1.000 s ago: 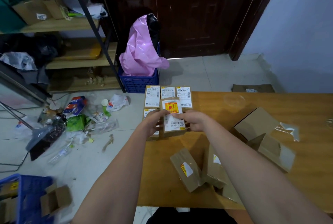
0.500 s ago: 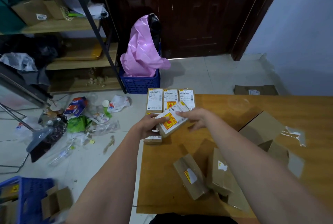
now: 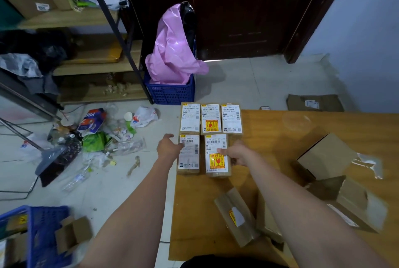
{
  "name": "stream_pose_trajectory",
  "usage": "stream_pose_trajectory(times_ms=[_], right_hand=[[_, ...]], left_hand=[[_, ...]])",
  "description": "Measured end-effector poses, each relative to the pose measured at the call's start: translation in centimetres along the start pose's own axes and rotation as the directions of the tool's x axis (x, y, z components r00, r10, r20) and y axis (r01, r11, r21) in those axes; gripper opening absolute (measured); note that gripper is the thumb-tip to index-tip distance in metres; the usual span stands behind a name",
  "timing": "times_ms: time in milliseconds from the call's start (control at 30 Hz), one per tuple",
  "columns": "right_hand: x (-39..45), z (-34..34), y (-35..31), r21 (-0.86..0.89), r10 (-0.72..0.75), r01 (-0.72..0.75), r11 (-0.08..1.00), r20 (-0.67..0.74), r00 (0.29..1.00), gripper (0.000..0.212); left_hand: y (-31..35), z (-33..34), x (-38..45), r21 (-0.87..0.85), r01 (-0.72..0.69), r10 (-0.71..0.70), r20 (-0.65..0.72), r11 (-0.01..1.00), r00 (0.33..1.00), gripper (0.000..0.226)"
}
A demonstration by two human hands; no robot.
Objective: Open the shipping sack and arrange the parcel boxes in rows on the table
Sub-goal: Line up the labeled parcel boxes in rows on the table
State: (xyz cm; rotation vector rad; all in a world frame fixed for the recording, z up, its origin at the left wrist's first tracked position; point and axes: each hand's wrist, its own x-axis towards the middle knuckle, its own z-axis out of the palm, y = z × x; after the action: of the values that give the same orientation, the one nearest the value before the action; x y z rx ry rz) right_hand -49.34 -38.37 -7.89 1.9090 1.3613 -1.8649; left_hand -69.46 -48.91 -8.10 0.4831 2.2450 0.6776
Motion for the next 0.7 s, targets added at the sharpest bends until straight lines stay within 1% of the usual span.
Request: stream_pose_trajectory(times_ms=[67, 133, 200, 333, 400, 433, 500, 567, 700], right_hand=[[0.7, 0.7, 0.0, -0.045, 0.013, -0.013, 0.999, 0.003, 1.0, 0.062], [0.7, 1.4, -0.1, -0.089, 0.016, -0.017, 0.996, -0.013, 1.0, 0.059], [1.2, 2.0, 0.3, -0.103, 0.022, -0.025, 0.994, -0.037, 0.999, 0.057], [1.8, 2.4, 0.7, -0.146, 0.01, -0.027, 0.989, -0.115, 0.993, 0.047], [1.8, 2.4, 0.4, -0.165, -0.014, -0.014, 0.986, -0.165, 0.986, 0.045], [1.8, 2.3, 0.3, -0.204, -0.032, -0.01, 0.979, -0.199, 0.98, 0.045], [1.8, 2.2, -0.2, -0.272, -0.057, -0.014, 0.962, -0.25, 0.966, 0.043], [1.9, 2.1, -0.2, -0.292, -0.051, -0.025, 0.956, -0.249, 0.967, 0.042], [1.8, 2.1, -0.4, -0.282, -0.044, -0.03, 0.959, -0.252, 0.967, 0.045]], left_hand=[[-0.7, 0.3, 0.7, 0.009, 0.04, -0.041, 0.055, 0.999, 0.998, 0.07], [-1.3, 0.7, 1.2, -0.008, 0.068, -0.067, 0.122, 0.998, 0.99, 0.077], [-1.9, 1.2, 1.7, -0.027, 0.098, -0.093, 0.16, 0.995, 0.983, 0.08], [-2.6, 1.8, 2.3, -0.011, 0.118, -0.114, 0.181, 0.993, 0.977, 0.078], [-2.8, 1.9, 2.6, -0.023, 0.129, -0.122, 0.2, 0.991, 0.972, 0.073], [-2.9, 2.0, 2.8, -0.031, 0.136, -0.127, 0.213, 0.99, 0.969, 0.065], [-3.0, 2.0, 3.3, -0.042, 0.145, -0.132, 0.225, 0.989, 0.965, 0.042], [-3.2, 2.0, 3.4, -0.063, 0.151, -0.133, 0.229, 0.987, 0.964, 0.027], [-3.0, 2.1, 3.4, -0.097, 0.179, -0.148, 0.265, 0.979, 0.953, 0.025]])
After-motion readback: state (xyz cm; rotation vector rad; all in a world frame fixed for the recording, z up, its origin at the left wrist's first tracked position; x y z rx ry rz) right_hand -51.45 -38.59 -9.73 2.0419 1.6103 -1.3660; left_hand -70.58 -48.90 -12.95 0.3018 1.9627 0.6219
